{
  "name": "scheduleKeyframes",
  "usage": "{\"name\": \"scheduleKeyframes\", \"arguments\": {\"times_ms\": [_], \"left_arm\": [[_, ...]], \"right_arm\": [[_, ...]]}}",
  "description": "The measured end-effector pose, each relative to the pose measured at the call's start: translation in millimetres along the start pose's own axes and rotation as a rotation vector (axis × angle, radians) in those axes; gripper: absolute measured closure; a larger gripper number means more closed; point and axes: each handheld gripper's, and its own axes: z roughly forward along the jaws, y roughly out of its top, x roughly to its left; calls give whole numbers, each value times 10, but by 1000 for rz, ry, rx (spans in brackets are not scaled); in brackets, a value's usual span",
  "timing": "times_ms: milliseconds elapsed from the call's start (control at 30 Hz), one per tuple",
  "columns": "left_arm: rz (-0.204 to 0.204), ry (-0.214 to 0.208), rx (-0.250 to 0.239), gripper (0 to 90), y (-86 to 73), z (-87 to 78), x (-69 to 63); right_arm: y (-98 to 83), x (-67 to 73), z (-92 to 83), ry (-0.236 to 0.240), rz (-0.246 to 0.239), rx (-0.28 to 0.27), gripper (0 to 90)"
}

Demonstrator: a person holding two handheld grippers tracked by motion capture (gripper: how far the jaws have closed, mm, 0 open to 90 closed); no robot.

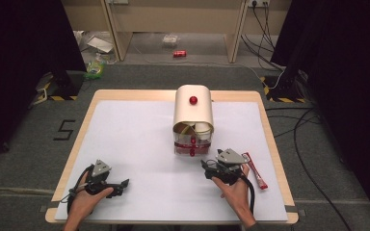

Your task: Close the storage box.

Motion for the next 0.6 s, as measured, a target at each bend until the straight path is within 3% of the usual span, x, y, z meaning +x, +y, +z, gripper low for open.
{"name": "scheduleKeyframes", "arguments": {"times_ms": [267, 600], "left_arm": [[1, 1, 0, 60, 0, 0, -1], [2, 2, 1, 60, 0, -1, -3]], "right_arm": [[-9, 34, -59, 30, -8, 5, 261], [-37, 50, -142, 30, -20, 8, 260]]}}
